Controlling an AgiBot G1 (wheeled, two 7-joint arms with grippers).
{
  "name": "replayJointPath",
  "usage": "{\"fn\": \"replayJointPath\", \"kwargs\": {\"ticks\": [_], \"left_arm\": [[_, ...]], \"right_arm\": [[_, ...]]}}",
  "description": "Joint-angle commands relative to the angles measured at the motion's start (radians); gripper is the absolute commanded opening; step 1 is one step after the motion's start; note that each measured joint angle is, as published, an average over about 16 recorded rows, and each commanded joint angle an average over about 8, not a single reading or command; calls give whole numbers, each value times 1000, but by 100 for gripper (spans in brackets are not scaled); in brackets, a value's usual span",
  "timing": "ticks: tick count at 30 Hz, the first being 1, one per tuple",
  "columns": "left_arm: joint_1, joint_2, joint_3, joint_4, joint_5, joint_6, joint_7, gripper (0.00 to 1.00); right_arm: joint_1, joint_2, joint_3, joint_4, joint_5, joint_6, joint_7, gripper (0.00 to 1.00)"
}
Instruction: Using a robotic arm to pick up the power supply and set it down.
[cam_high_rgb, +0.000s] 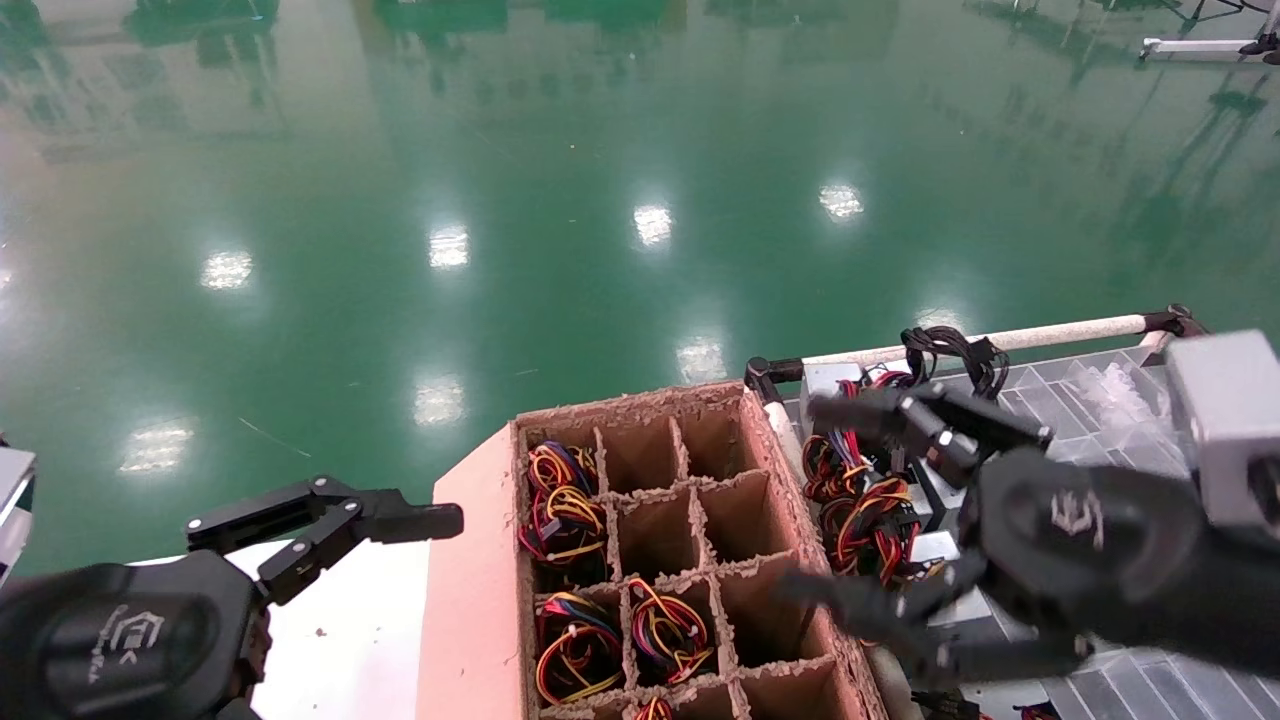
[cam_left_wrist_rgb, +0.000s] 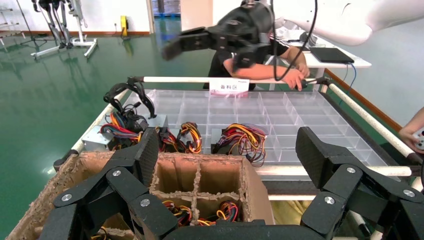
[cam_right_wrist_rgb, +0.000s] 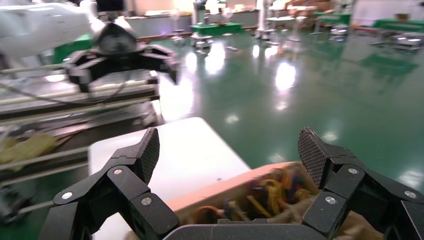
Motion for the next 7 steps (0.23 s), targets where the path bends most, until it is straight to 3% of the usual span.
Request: {"fn": "replayJointPath", "kwargs": {"ticks": [1, 7], "left_arm": [[0, 0, 0, 0, 0, 0, 0, 100], [0, 0, 0, 0, 0, 0, 0, 100]], "right_arm": [[-11, 7, -5, 40, 5, -4, 16, 100], [-34, 24, -16, 128, 17, -12, 52, 100]]}}
